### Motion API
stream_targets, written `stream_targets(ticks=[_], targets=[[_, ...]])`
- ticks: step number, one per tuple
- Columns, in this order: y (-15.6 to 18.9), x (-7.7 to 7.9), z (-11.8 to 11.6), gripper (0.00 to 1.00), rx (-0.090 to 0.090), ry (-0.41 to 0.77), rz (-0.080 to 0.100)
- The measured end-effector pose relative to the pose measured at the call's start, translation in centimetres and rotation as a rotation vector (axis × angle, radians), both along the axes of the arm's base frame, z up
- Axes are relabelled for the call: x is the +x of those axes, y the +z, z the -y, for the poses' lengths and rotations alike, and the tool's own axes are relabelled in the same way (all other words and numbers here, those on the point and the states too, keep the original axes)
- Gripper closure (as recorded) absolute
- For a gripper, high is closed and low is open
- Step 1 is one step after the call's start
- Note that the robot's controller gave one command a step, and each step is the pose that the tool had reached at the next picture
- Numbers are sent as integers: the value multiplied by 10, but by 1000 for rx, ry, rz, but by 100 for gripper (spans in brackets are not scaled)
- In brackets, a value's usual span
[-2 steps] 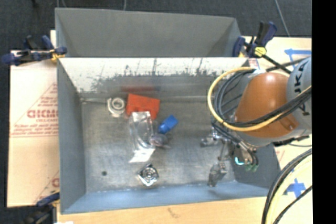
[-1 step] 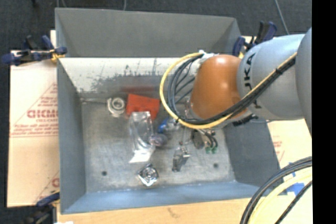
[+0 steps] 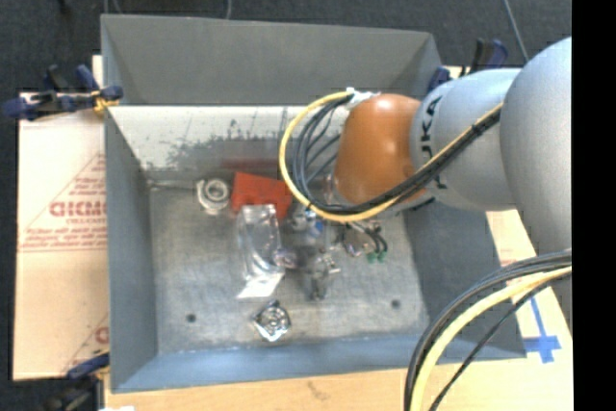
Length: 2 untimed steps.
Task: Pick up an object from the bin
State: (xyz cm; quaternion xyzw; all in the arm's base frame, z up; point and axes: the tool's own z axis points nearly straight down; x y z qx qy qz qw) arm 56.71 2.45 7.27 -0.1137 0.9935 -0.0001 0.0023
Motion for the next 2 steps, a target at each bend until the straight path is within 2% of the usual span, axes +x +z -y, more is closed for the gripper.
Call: stream_targets(ticks=[1, 2], targets=[[3, 2, 0, 100, 0, 1, 7], [184, -9, 12, 100, -3, 406, 6]])
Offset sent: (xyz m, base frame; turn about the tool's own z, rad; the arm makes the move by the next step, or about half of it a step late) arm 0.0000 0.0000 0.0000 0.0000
